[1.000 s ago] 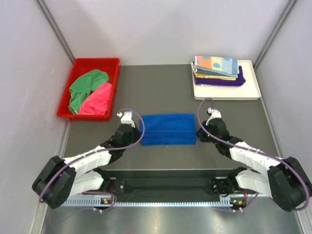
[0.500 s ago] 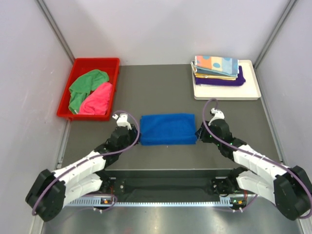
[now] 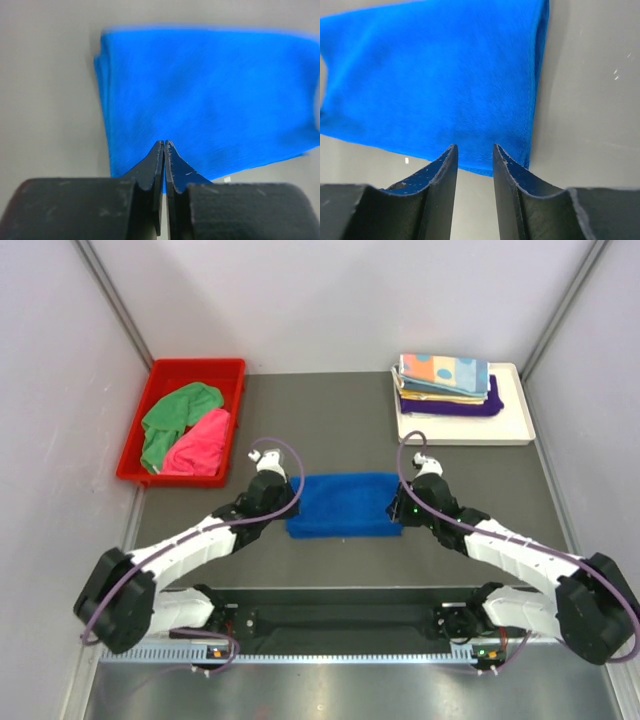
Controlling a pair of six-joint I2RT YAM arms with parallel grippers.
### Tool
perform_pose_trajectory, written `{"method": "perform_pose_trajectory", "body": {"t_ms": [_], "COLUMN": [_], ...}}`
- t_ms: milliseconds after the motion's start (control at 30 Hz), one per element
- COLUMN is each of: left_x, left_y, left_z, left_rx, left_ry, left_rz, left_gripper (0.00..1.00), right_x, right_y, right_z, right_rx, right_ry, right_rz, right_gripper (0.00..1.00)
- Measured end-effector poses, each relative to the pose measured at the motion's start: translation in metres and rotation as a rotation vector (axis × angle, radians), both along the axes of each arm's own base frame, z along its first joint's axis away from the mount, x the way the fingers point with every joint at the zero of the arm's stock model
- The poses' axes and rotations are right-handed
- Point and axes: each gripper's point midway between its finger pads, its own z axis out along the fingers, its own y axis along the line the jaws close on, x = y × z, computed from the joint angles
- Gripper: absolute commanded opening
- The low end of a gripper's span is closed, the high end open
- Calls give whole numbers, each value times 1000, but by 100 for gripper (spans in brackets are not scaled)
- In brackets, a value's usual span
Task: Fold and stack the towels
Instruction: Fold the towel
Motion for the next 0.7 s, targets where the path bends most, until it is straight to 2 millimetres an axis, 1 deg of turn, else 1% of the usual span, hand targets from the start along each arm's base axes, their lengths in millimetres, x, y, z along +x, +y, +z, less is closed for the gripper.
{"method": "perform_pose_trajectory", "body": {"t_ms": [100,200,233,267,333,433,467,533,633,700], "left_x": [-8,-21,-25,-25,-24,-25,-25,-26,-20,-8], "left_y": [0,5,7,6,5,6,7,9,9,6], "left_z": [-38,-71,-78,-80,-79,-78,-78,-74,-60,-42], "left_rx": [43,78,85,76,66,68,72,85,110,113], "left_ry": [115,206,229,232,229,229,230,234,221,182], "left_rz": [6,14,16,19,24,26,27,28,31,36], "left_gripper": [2,1,1,1,3,7,11,14,18,19], "right_x": [-5,-20,-25,-26,-24,-24,-25,-26,-29,-28], "right_y": [-2,-11,-14,-15,-14,-15,-16,-17,-21,-22], "right_z": [-21,-48,-56,-59,-56,-56,-55,-52,-45,-35], "right_rx": [-7,-20,-24,-17,1,9,9,11,5,-4], "right_ry": [47,105,122,125,115,114,115,111,106,95], "right_rz": [-16,-37,-45,-56,-66,-82,-86,-88,-88,-88], "right_gripper": [34,32,32,32,32,33,33,34,35,36]}}
